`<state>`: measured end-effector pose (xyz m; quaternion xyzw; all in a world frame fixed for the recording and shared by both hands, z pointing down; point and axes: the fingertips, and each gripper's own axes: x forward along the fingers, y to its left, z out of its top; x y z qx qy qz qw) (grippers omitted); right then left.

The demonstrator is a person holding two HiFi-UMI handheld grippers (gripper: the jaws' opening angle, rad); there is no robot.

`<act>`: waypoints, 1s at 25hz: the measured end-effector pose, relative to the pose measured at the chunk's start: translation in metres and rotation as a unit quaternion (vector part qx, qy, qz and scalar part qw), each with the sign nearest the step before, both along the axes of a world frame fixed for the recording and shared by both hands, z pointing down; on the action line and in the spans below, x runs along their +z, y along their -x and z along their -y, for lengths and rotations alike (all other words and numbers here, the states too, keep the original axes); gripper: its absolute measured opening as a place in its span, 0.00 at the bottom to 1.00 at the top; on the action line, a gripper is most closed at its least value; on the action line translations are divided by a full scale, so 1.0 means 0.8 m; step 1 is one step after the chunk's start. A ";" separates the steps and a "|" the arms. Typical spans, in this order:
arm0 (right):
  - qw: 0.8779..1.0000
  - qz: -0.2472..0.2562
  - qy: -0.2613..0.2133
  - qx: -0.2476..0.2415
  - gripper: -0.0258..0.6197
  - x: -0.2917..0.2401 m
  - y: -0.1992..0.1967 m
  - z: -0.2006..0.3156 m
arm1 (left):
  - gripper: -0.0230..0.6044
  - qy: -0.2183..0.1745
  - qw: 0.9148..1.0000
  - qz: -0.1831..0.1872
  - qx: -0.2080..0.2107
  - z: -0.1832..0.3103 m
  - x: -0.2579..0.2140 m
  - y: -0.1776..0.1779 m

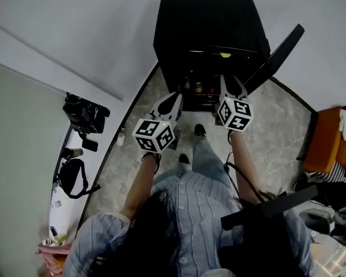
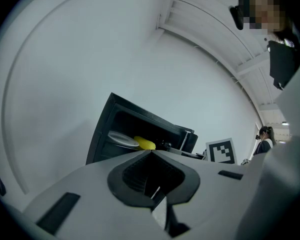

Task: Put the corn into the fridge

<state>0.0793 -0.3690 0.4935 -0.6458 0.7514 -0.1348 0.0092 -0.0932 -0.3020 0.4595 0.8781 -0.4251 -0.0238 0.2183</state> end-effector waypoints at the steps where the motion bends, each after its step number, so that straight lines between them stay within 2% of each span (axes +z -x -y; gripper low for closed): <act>1: 1.000 0.002 -0.004 -0.003 0.23 -0.007 0.004 -0.009 | 0.05 -0.005 1.000 -0.002 0.002 -0.004 -0.005 0.000; 5: 1.000 0.025 -0.014 -0.007 0.20 -0.028 0.017 -0.053 | 0.05 -0.017 1.000 -0.016 0.008 -0.026 -0.019 0.000; 10: 1.000 0.008 -0.016 -0.009 0.18 -0.046 0.030 -0.111 | 0.05 -0.017 0.999 -0.036 0.020 -0.055 -0.025 -0.004; 13: 1.000 0.019 -0.010 -0.020 0.18 -0.049 0.043 -0.140 | 0.05 -0.013 0.999 -0.038 0.030 -0.070 -0.024 -0.008; 20: 0.998 0.050 0.008 -0.049 0.18 -0.050 0.062 -0.173 | 0.05 -0.026 0.998 -0.047 0.025 -0.094 -0.037 -0.015; 25: 0.996 0.043 0.003 -0.083 0.17 -0.067 0.062 -0.187 | 0.05 -0.037 0.998 -0.052 0.023 -0.109 -0.056 -0.032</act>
